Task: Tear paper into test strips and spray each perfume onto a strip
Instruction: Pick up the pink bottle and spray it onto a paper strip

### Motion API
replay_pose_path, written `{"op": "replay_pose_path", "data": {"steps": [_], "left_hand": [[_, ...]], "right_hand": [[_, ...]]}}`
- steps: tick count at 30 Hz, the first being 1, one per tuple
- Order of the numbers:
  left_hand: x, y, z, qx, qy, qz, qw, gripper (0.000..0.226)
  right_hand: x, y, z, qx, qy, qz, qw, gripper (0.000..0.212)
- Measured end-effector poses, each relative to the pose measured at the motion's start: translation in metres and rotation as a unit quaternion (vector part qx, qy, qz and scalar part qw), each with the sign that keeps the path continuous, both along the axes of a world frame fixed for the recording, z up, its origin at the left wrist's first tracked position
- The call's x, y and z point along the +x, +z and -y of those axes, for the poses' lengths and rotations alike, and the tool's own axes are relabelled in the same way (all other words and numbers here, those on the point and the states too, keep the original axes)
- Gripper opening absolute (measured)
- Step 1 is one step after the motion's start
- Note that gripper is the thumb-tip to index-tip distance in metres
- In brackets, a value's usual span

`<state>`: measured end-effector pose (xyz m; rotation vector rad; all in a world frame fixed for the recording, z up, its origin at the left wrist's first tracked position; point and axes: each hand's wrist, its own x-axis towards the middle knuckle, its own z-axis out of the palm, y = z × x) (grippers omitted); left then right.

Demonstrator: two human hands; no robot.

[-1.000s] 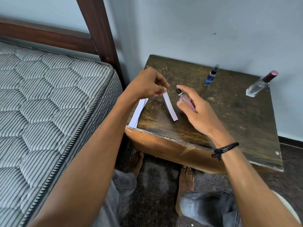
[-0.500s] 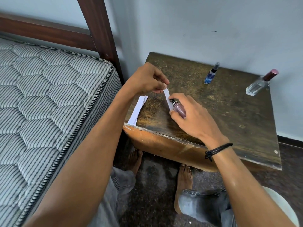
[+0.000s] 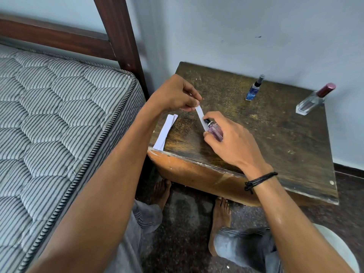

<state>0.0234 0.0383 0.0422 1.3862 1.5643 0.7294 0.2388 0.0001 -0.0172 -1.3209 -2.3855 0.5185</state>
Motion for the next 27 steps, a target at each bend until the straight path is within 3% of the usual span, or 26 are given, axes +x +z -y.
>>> {"op": "replay_pose_path", "data": {"steps": [21,27], "left_hand": [[-0.0009,-0.0015,0.0000,0.003,-0.003,0.008,1.000,0.021],[-0.0042,-0.0044,-0.0034,0.015,-0.014,-0.022,1.000,0.019]], "right_hand": [[-0.0010,0.0002,-0.0011,0.010,-0.020,-0.021,1.000,0.034],[0.0073,0.0048,-0.0061,-0.025,-0.015,-0.025,0.999,0.041]]}}
